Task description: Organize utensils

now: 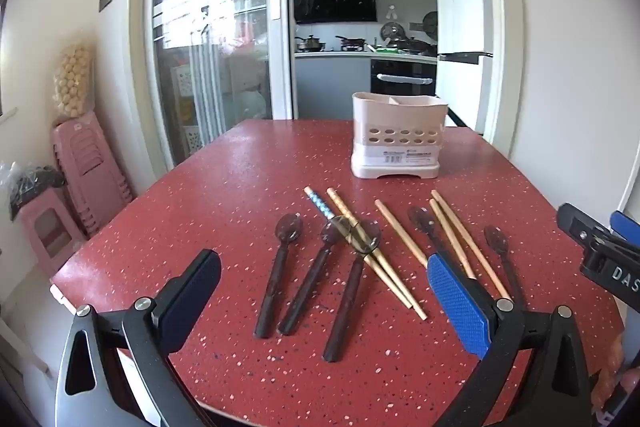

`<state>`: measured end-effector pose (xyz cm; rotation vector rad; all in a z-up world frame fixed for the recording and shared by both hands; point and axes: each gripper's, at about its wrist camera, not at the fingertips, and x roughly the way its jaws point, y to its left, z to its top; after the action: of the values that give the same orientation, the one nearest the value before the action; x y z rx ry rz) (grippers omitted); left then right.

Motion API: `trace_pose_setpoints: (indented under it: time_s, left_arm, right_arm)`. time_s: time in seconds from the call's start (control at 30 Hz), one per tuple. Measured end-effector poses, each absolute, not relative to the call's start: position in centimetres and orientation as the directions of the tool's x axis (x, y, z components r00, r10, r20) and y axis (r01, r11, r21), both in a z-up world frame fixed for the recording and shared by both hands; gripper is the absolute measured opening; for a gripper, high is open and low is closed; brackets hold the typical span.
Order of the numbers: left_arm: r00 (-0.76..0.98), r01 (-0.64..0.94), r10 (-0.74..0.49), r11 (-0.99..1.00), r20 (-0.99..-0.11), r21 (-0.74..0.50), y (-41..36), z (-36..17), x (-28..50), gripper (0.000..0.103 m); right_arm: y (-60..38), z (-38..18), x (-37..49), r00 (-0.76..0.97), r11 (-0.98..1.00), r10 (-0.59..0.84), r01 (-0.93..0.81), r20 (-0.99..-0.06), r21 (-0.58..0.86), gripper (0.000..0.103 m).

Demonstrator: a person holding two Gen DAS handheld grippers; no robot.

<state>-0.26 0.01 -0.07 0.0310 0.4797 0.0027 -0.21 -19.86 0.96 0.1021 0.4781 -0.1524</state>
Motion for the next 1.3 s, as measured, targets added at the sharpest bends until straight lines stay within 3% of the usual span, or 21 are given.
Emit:
trace_pose_setpoints:
  time_s: [0.17, 0.53, 1.3]
  left_arm:
    - [0.892, 0.015, -0.019, 1.0, -0.452, -0.012, 1.0, 0.3, -1.8, 0.103]
    - [0.879, 0.033, -0.017, 0.999, -0.477, 0.025, -0.2, -0.4, -1.0, 0.103]
    - [0.873, 0.042, -0.028, 0.999, -0.486, 0.019, 0.0, -1.1, -1.0, 0.103]
  right_arm:
    - [-19.4, 0.6, -0.5, 0.874, 0.987, -0.121, 0.155, -0.47, 0.034, 0.103]
    - [-18.5, 0.5, -1.5, 0.885, 0.987, -0.15, 0.159, -0.44, -0.018, 0.103]
    - [-18.1, -0.1, -1.1, 0.873, 0.988, -0.145, 0.148, -0.466, -0.029, 0.103]
